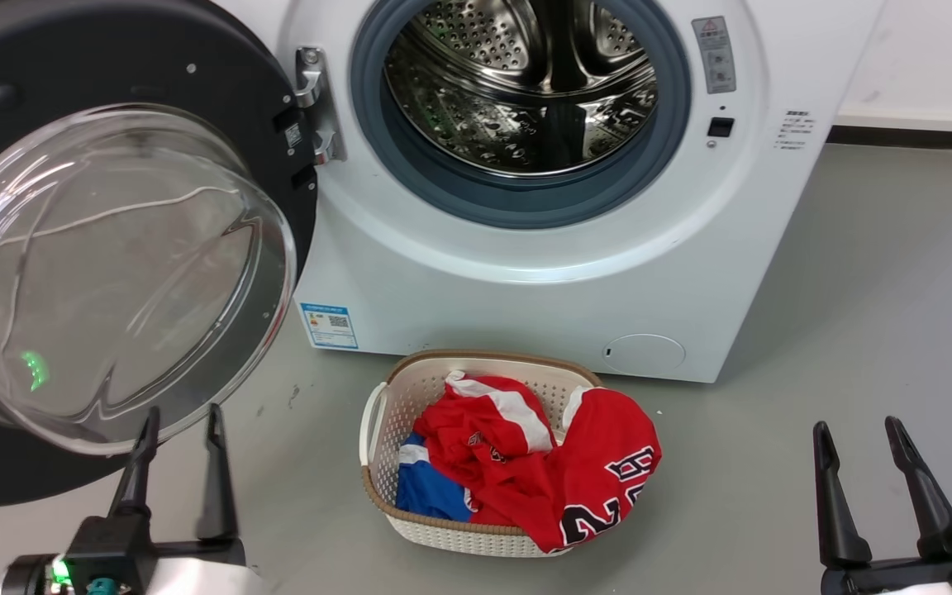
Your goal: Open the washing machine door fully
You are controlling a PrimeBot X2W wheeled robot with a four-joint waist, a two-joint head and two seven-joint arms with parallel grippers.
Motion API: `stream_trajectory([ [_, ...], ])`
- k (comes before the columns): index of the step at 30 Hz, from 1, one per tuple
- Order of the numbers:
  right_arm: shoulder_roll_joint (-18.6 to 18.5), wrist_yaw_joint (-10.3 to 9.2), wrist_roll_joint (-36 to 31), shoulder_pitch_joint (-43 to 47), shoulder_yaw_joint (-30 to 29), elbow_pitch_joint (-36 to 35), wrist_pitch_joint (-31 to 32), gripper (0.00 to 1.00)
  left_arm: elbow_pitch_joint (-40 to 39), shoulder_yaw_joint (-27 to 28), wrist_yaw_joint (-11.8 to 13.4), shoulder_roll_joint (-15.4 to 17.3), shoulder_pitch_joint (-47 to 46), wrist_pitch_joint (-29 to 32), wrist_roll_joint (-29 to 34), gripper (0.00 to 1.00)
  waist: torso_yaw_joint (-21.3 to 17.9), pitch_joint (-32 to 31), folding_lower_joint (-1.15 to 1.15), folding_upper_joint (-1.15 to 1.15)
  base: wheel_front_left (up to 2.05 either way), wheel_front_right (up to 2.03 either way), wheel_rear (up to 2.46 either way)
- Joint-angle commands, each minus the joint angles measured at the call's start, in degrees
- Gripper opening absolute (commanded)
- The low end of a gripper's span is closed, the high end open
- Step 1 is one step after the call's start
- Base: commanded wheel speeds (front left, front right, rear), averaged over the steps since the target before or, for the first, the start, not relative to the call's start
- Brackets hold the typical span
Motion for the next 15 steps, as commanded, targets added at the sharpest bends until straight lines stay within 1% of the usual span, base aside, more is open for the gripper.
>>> stream_trajectory([
  [1, 0.1, -0.02, 0.1, 0.7, -0.1, -0.3, -0.1, 1.00, 0.0, -0.6, 0.6, -0.1, 0.8, 0.2, -0.3, 1.00, -0.7, -0.4, 0.00, 0.00, 0.00, 0.00, 0.00],
  [4, 0.1, -0.02, 0.2, 1.0, -0.2, -0.7, -0.1, 1.00, 0.2, -2.4, 1.2, -0.2, 1.7, 0.2, -0.6, 1.00, -1.5, -0.6, 0.00, 0.00, 0.00, 0.00, 0.00],
  [10, 0.1, -0.02, 1.0, 1.6, -0.8, -1.3, -0.1, 1.00, 1.7, -6.4, 1.2, -0.3, 2.6, 0.1, -1.0, 1.00, -2.9, -1.1, 0.00, 0.00, 0.00, 0.00, 0.00],
  [15, 0.1, -0.02, 1.2, 2.1, -0.4, -1.5, -0.1, 1.00, 2.5, -7.6, 1.9, -0.3, 2.9, 0.2, -2.1, 1.00, -3.8, -1.4, 0.00, 0.00, 0.00, 0.00, 0.00],
])
